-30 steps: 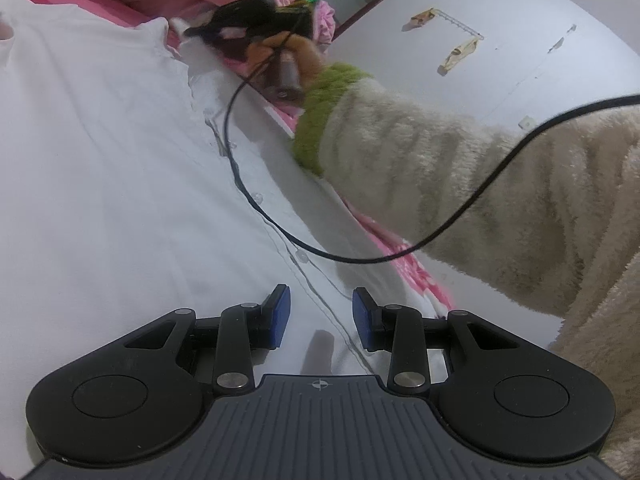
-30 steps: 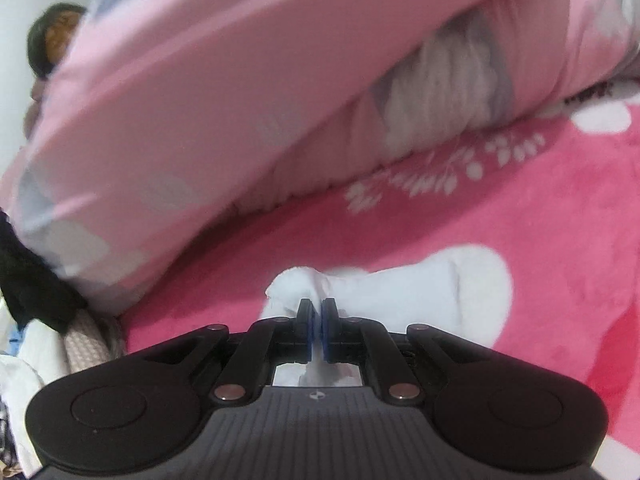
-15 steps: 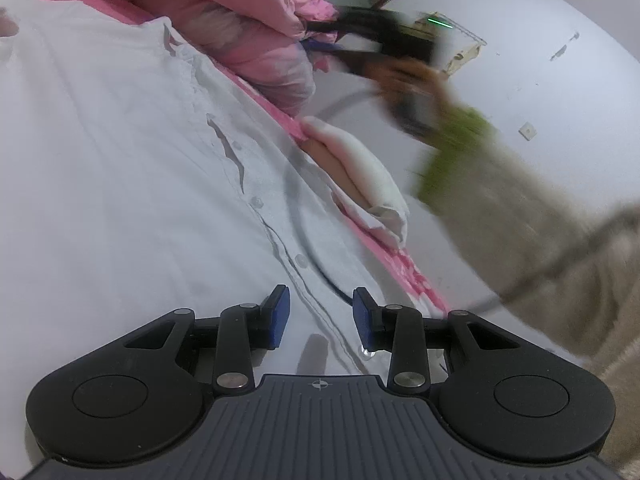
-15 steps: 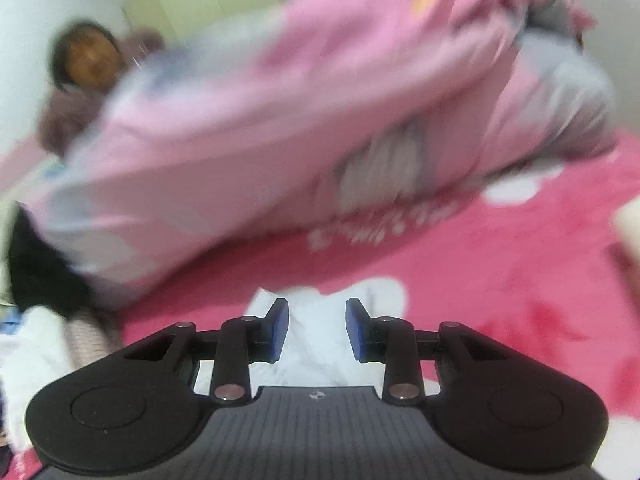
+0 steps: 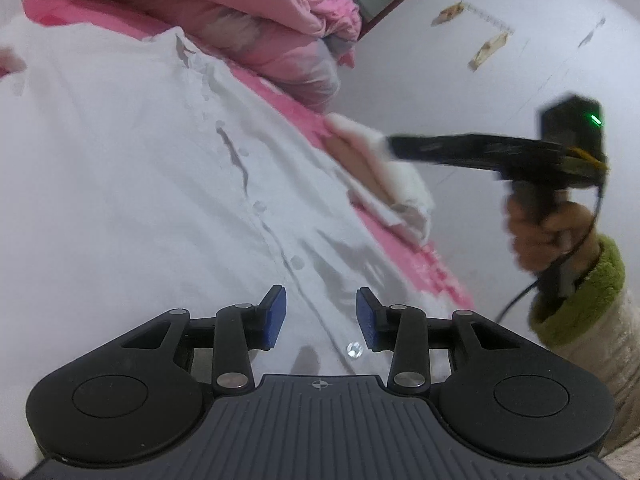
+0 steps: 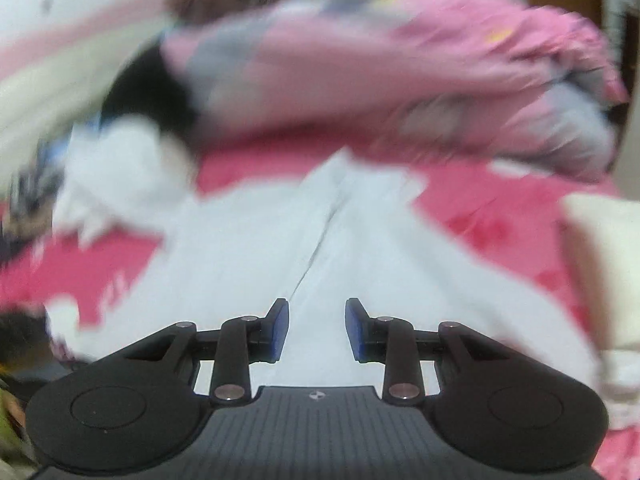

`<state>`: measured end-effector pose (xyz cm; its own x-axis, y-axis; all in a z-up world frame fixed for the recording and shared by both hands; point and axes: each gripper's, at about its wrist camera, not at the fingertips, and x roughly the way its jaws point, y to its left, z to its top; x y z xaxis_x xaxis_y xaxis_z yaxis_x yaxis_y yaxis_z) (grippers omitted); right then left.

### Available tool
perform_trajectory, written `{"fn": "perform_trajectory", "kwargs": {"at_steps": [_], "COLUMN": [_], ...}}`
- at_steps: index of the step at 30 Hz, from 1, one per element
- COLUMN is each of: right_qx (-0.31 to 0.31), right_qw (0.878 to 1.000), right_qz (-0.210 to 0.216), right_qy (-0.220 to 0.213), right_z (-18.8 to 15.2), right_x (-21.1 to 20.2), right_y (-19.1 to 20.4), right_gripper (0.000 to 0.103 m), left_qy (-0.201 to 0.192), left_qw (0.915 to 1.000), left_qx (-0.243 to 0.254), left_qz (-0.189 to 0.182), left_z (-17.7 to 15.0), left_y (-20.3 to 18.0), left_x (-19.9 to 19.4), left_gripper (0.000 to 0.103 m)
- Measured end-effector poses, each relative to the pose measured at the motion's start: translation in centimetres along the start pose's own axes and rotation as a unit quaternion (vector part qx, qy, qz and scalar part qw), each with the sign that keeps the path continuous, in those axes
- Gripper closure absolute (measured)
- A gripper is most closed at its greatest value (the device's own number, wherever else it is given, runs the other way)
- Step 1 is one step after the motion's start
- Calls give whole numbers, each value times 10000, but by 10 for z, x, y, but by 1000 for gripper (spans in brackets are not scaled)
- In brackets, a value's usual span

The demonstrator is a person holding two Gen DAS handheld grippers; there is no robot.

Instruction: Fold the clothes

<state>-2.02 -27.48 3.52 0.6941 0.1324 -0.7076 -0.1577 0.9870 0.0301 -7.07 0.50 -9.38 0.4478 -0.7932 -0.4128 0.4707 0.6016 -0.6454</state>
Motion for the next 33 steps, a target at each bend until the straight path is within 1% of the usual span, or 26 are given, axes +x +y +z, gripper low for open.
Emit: {"fn": "perform_trajectory", "kwargs": {"at_steps": [2,3,5,6,12,15,16,17,18,19,21,23,25,28,31,33], "right_qx": [-211,-352,-679,-753,-635,-390,-303,-249,-172,-49,234,634,1080,1639,1875,1791], "right_qw": [9996,9992,9976,9970,9973,9984,9989,9992,9995,9998,9997,9972,9910,9768,9660,9666], "right_qz": [31,3,-147,-187,-333,-303,-254,-212,-177,-123,58,371,736,1298,1720,1790], "right_qy": [178,189,38,31,155,260,254,231,194,134,-5,-148,-294,-458,-452,-384], "right_z": [-8,-10,-7,-5,-5,-11,-13,-15,-16,-16,-14,-12,-9,-8,-9,-8], "right_x": [35,51,74,84,124,134,135,134,132,129,122,116,110,105,108,113], "right_y": [17,24,32,33,20,9,6,4,1,-2,-11,-24,-38,-57,-65,-64], "right_gripper": [72,72,73,73,73,78,84,87,93,93,93,93,93,93,93,93], "left_qy": [30,34,39,59,235,245,251,256,262,264,267,272,282,294,302,298], "left_qw": [9998,9997,9995,9993,9976,9970,9971,9971,9971,9972,9973,9973,9974,9975,9975,9976], "left_qx": [77,122,198,242,580,671,668,665,662,655,641,634,617,601,604,590], "left_qz": [155,206,253,262,299,284,277,269,262,256,247,237,222,207,201,196], "left_z": [-2,-3,-2,-2,-5,-6,-5,-5,-4,-3,-1,1,2,3,4,4], "left_y": [-5,-7,-9,-11,-16,-16,-15,-15,-14,-14,-12,-11,-10,-9,-9,-9], "left_x": [1,1,4,6,19,21,22,22,23,24,25,27,28,29,31,29], "left_gripper": [65,65,65,65,65,65,65,65,65,65,65,65,65,65,65,65]}}
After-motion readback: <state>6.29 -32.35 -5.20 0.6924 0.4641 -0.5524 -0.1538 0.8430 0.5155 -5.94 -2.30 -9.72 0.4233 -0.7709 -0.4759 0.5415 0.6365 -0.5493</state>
